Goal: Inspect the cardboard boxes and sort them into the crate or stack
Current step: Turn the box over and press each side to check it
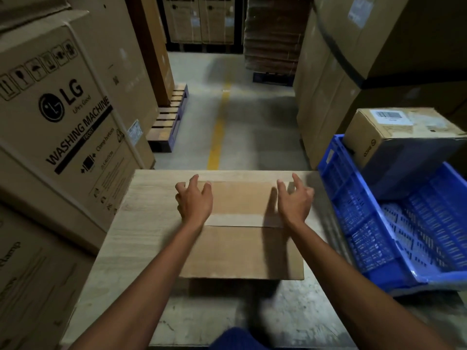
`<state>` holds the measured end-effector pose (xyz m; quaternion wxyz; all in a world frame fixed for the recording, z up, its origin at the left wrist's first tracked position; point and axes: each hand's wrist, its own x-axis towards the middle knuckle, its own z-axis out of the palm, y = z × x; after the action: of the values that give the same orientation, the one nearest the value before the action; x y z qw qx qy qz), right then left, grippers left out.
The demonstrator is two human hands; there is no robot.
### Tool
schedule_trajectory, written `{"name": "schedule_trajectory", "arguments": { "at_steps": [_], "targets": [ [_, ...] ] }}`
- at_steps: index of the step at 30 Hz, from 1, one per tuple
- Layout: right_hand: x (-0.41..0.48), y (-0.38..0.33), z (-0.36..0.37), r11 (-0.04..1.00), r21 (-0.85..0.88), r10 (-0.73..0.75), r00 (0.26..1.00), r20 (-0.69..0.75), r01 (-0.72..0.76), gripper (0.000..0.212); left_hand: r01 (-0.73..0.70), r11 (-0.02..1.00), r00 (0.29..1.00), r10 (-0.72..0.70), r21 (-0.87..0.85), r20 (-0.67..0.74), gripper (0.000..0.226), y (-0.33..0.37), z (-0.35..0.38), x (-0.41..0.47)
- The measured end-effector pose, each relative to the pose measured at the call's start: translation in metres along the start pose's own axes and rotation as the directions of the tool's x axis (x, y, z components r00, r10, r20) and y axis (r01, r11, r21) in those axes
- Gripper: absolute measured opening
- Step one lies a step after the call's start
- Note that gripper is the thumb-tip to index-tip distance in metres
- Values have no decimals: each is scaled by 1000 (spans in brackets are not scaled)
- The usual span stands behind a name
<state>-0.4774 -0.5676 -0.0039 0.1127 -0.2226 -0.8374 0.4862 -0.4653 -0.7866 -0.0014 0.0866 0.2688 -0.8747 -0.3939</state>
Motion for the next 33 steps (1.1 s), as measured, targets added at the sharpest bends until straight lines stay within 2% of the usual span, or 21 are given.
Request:
{"name": "schedule_trajectory", "arguments": {
  "at_steps": [4,7,11,15,17,19,21,24,27,31,33],
  "targets": [
    [-11,-18,-8,990,139,34,987,-155,-12,17,-42,989,990,22,-144,-141,23,6,-21,-5],
    [-20,-21,-16,985,171,56,981,-184,-24,20,-109,975,982,75,-194,-175,16,0,-29,-12],
    [-39,-8,-20,988,148,73,981,-180,-46,15,-159,964,978,124,-214,-169,22,-22,-30,-32],
    [-58,16,-20,993,84,94,983,-156,-81,18,-156,976,985,142,-152,-98,20,-44,-31,-52],
    [-66,20,-17,999,1,52,985,-164,-53,13,-194,977,979,188,-84,-73,20,-49,-37,-56],
    [-75,18,-8,982,-169,-113,981,-160,86,11,-284,959,956,285,17,-71,19,-51,-42,-56],
    [-87,9,7,915,-246,-343,938,-55,320,16,-445,886,887,456,134,-73,18,-54,-43,-55],
    [-108,-6,34,827,-72,-535,819,210,558,19,-642,741,756,655,197,1,15,-56,-39,-55],
    [-118,-18,54,744,-80,-604,720,341,663,32,-686,690,721,686,231,93,33,-59,-36,-55],
    [-121,-3,64,606,-236,-683,649,334,759,41,-688,668,722,671,284,171,46,-69,-35,-57],
    [-123,5,68,579,-291,-685,648,334,762,44,-692,653,716,673,308,183,48,-70,-34,-59]
  ]
}}
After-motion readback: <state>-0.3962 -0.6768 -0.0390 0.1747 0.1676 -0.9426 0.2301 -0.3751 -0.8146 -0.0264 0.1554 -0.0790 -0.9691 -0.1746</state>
